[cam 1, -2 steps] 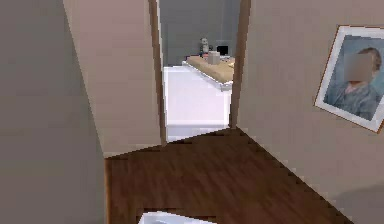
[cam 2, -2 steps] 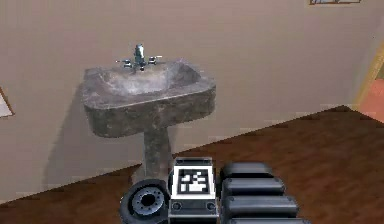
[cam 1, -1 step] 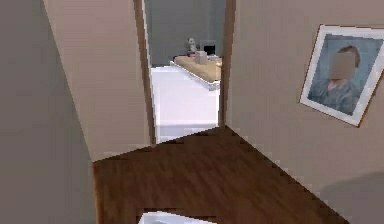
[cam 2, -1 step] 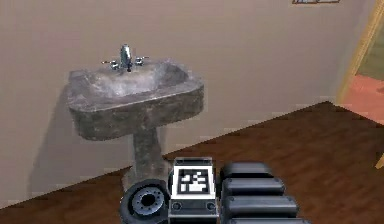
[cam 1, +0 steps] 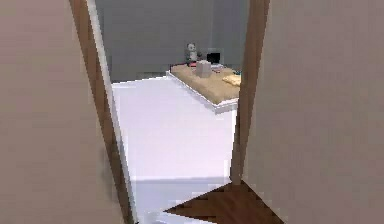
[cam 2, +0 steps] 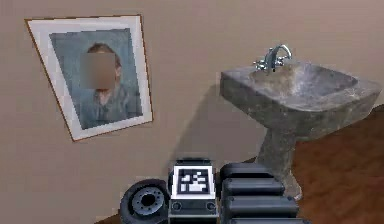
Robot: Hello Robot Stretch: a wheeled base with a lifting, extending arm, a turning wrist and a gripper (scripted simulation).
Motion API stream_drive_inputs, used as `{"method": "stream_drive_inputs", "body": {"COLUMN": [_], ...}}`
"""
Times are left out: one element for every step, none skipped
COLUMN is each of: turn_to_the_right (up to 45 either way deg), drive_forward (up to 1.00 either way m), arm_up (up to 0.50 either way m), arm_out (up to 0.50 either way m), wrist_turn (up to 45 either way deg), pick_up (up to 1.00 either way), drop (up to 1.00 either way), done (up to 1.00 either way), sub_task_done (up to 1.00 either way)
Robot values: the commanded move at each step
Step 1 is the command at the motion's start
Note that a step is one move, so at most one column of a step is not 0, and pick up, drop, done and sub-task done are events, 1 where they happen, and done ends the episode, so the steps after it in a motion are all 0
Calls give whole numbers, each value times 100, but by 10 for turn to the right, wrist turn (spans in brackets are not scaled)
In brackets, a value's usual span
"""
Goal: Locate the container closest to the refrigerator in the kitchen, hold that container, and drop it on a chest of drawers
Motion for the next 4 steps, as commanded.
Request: {"method": "stream_drive_inputs", "body": {"turn_to_the_right": [0,-240,0,0], "drive_forward": [100,0,75,50], "arm_up": [0,0,0,0], "arm_out": [0,0,0,0], "wrist_turn": [0,0,0,0], "pick_up": [0,0,0,0], "drop": [0,0,0,0], "done": [0,0,0,0], "sub_task_done": [0,0,0,0]}}
